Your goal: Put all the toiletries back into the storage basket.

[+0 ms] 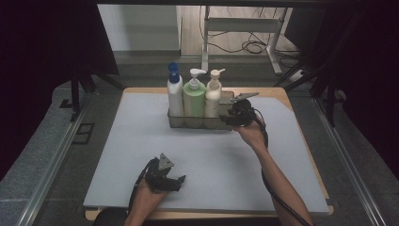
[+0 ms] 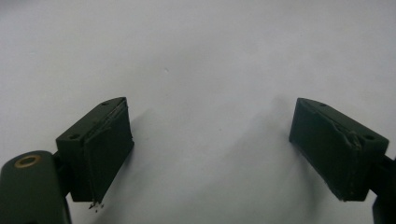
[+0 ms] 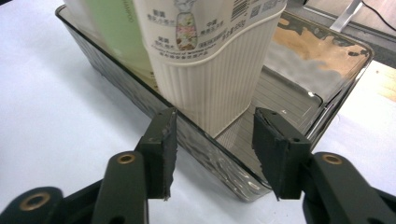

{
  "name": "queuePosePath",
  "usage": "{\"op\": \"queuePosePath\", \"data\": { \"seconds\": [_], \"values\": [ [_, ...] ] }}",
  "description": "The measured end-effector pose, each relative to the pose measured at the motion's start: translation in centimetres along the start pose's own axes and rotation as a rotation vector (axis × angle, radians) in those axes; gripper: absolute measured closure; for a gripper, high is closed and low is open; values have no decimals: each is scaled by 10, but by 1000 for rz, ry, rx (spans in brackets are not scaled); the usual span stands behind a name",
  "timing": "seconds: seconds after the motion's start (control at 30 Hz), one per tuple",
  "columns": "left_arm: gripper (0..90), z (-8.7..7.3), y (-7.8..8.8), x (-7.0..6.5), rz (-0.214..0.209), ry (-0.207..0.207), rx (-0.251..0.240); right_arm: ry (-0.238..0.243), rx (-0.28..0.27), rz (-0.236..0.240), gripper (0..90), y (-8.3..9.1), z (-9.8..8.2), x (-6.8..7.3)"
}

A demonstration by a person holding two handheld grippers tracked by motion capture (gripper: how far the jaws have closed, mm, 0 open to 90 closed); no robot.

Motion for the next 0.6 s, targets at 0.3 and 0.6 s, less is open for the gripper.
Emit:
{"op": "queuePosePath", "data": {
  "seconds": [0.3, 0.6],
  "values": [
    [126, 0, 0, 0, 0, 0, 0, 19, 2, 2, 402, 5, -4, 5],
    [126, 0, 0, 0, 0, 0, 0, 32, 8, 0, 333, 9, -9, 7]
  ]
}}
Point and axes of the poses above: each handheld gripper's, and its own axes: y roughly backward along the jaws, z roughly out of its top, x roughly to its left, the point moved 4 cm from there along -y, roughly forward along the jaws, and after that the axes turned 4 degrees about -x, right-handed, at the moved point
